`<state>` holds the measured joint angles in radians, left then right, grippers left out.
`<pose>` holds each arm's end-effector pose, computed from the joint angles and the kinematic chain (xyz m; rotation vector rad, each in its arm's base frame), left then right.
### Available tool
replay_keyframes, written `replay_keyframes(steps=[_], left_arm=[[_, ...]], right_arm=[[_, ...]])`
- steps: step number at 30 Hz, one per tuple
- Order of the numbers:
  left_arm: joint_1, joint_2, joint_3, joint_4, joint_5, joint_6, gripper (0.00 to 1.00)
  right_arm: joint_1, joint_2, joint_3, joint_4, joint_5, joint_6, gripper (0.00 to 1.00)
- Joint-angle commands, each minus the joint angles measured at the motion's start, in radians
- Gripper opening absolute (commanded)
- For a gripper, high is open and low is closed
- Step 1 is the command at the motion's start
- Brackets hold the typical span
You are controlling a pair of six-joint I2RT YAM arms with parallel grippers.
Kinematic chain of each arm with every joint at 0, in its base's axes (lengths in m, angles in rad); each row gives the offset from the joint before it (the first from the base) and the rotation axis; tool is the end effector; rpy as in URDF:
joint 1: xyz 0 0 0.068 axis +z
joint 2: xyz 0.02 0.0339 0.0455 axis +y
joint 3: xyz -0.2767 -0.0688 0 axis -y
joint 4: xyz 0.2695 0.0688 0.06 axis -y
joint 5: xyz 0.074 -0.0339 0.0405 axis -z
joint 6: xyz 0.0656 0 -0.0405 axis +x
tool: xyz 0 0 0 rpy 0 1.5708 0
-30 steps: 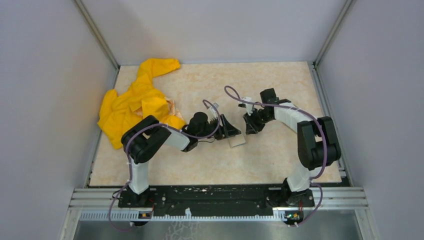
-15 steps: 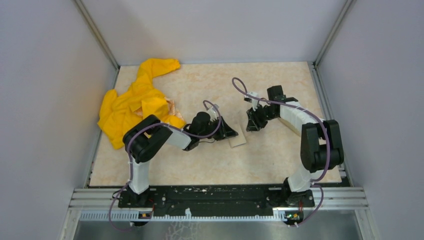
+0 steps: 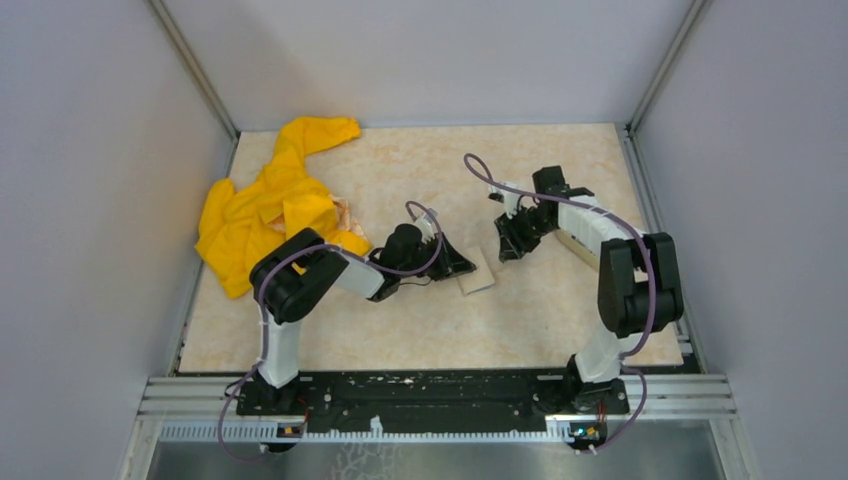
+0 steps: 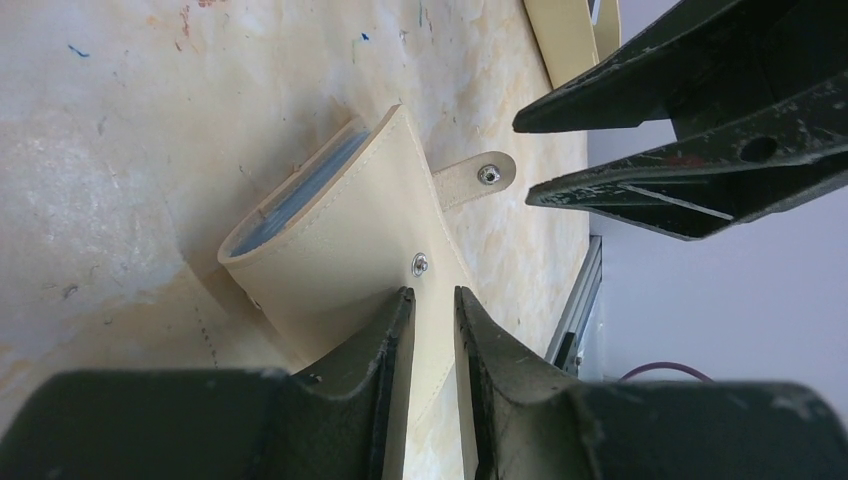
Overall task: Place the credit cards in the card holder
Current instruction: Close the card holder at the center of the board.
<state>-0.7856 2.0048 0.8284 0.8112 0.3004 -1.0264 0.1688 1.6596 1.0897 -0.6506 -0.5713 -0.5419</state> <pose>0.2853 -0.3129 0.0900 -0.0371 2.2306 -1.4091 0.3372 0.0935 0.1729 -1.0388 2.4080 0.6698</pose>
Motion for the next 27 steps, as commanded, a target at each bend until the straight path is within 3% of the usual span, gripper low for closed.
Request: replay_keyframes(steps=[1,5,12,27], left_arm=[[-0.005,0.049,0.003,-0.059,-0.041,0.015,0.28],[-0.005,0.049,0.003,-0.055,-0.034,0.017,0.29],[-0.004,0.052,-0.001,-0.046,-0.030,0.003,0.29],[-0.049,0.094,0.109,-0.193,-0.171,-0.112,0.27]], right_arm=[[-0.003,0.033,0.049,-0.027,0.015,0.019,0.37],[-0.003,0.063,0.058,-0.036,0.009,0.028,0.29],[0.002,0.062,0.079,-0.019,0.017,0.045,0.00],[0.198,0.075,0.173,-0.036,0.081,-0.030,0.00]])
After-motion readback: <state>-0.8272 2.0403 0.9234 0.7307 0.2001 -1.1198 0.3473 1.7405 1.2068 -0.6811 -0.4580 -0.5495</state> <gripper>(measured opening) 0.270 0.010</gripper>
